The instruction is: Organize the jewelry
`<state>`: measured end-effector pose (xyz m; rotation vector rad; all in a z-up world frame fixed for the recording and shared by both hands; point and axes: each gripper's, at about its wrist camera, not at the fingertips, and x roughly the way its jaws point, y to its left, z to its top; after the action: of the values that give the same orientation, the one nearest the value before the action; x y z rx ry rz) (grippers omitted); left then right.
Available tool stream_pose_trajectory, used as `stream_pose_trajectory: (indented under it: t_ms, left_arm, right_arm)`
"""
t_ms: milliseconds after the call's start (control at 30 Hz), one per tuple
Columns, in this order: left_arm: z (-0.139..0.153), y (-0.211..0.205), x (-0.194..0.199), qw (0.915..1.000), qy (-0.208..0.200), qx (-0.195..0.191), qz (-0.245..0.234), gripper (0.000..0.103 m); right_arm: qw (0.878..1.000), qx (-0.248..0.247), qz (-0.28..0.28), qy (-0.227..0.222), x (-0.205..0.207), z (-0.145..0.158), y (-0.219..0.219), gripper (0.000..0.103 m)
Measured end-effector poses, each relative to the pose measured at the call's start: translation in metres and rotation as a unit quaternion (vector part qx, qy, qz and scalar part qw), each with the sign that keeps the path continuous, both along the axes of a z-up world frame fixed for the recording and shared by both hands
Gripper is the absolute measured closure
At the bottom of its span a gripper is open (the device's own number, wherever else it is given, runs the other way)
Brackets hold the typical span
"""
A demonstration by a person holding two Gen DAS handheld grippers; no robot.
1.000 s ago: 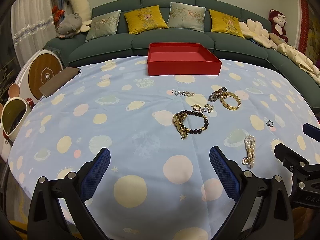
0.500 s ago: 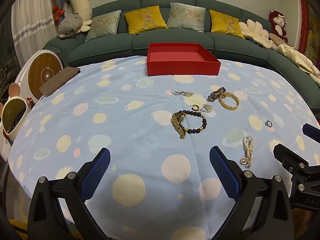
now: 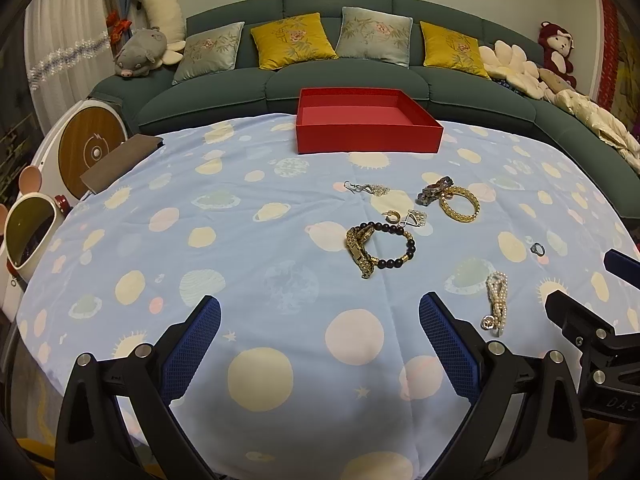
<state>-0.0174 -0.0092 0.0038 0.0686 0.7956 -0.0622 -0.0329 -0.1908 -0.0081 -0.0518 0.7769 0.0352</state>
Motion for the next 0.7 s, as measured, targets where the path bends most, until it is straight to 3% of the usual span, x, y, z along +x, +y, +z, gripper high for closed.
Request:
stream_pose_trajectory:
  t_ms: [700]
  left_arm:
    - [0.0000,0.0038,-0.0001,1.0000,0.001,-0.003,0.003,0.006]
  right_arm:
    - [1.000,-0.001,0.000,0.000,-0.0005,0.0006,0.0019,0.005]
